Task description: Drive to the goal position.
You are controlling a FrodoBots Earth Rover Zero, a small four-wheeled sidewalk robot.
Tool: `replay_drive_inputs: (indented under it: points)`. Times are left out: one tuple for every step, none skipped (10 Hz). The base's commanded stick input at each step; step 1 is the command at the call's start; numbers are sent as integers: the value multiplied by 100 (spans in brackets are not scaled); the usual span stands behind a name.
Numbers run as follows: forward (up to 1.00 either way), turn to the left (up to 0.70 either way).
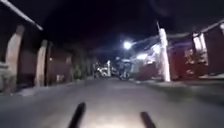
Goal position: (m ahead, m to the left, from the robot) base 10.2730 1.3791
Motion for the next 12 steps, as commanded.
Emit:
replay_drive_inputs:
  points:
    - [100,-38]
    - [100,-17]
    - [100,-1]
    - [100,1]
    - [100,2]
    - [100,2]
    - [100,2]
    - [100,2]
    - [100,2]
    - [100,2]
    - [100,2]
    - [100,2]
